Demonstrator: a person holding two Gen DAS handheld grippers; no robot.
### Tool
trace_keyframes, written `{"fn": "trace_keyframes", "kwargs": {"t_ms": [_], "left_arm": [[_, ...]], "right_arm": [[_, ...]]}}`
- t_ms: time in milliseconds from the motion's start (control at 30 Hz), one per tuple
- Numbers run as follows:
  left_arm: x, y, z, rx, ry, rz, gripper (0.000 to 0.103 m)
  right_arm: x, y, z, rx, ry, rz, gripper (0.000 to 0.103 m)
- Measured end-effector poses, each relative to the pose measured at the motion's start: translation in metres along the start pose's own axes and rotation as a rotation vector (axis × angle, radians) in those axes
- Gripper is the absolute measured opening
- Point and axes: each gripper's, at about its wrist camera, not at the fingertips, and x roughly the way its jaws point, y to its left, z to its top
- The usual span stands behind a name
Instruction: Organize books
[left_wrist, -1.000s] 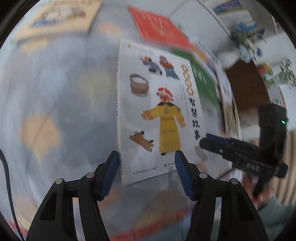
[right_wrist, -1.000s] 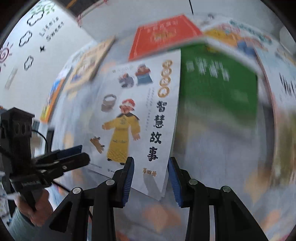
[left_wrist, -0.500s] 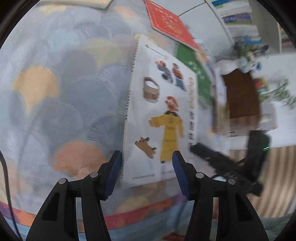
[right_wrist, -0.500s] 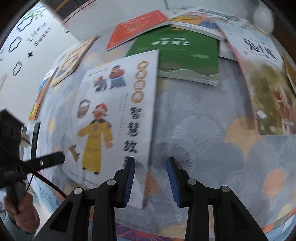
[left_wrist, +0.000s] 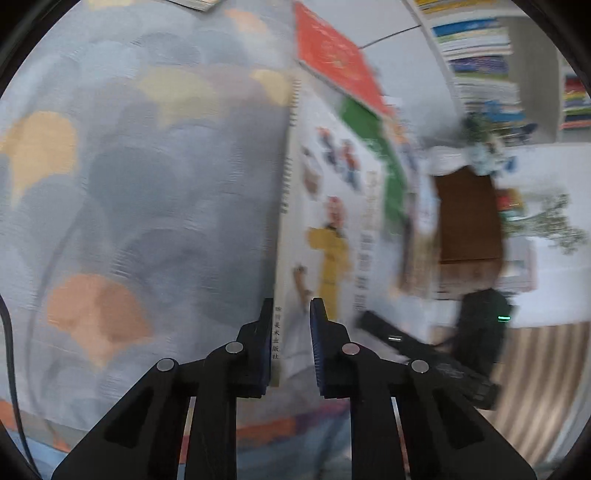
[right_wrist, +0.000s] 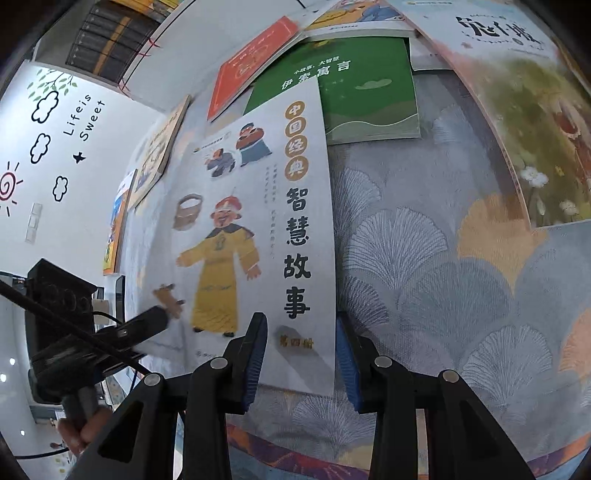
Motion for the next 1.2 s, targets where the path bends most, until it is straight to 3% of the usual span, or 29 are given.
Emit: {"fn": "trace_keyframes", "kwargs": {"t_ms": [100,267,367,500,600,800,900,933,1000,1067,1100,1200], "left_arm": [[0.005,0.001,0.0,-0.002,0.038,-0.02,0.014],[0.004,0.0,0.012,-0.126,0.05,-0.242,0.014],[0.01,-0.021,0.026,-0.117,0.097,-0.222,0.014],[0.013,-0.036,0.035,-0.147,0.139,-0.314,0.014],[0.011,-0.046,0.042,-0.144,0.159,-0.319,0.014],[0.015,-0.048,0.05,-0.153,0.2,-0.348,0.014],[0.021,-0.043,0.052,-0.164,0.222,-0.326,0.014],[0.023,-0.041,0.052,-0.161,0.225,-0.3,0.014],[0.023,-0.044,0.053,-0.112,0.22,-0.227,0.014],[0.021,-0.055,0.053,0.017,0.191,-0.068,0.014],[0.02,-0.06,0.051,0.064,0.18,-0.03,0.014],[0.014,-0.07,0.045,0.156,0.154,0.015,0.014]], "right_arm": [[-0.002,-0.004,-0.003,0.018,0.012,0.014,0.036],[-0.01,-0.031,0.002,0.106,0.055,0.12,0.036],[-0.013,-0.049,0.002,0.199,0.076,0.222,0.039],[-0.017,-0.068,0.0,0.275,0.075,0.312,0.045],[-0.02,-0.073,-0.004,0.316,0.063,0.383,0.05],[-0.024,-0.098,-0.01,0.438,0.033,0.501,0.05],[-0.021,-0.11,-0.008,0.506,-0.008,0.541,0.05],[-0.021,-0.112,-0.005,0.503,-0.012,0.526,0.045],[-0.02,-0.105,0.0,0.462,-0.008,0.45,0.035],[-0.019,-0.096,0.002,0.407,0.005,0.387,0.029],[-0.019,-0.093,0.004,0.387,0.008,0.367,0.029],[-0.024,-0.061,0.005,0.23,-0.005,0.193,0.029]]}}
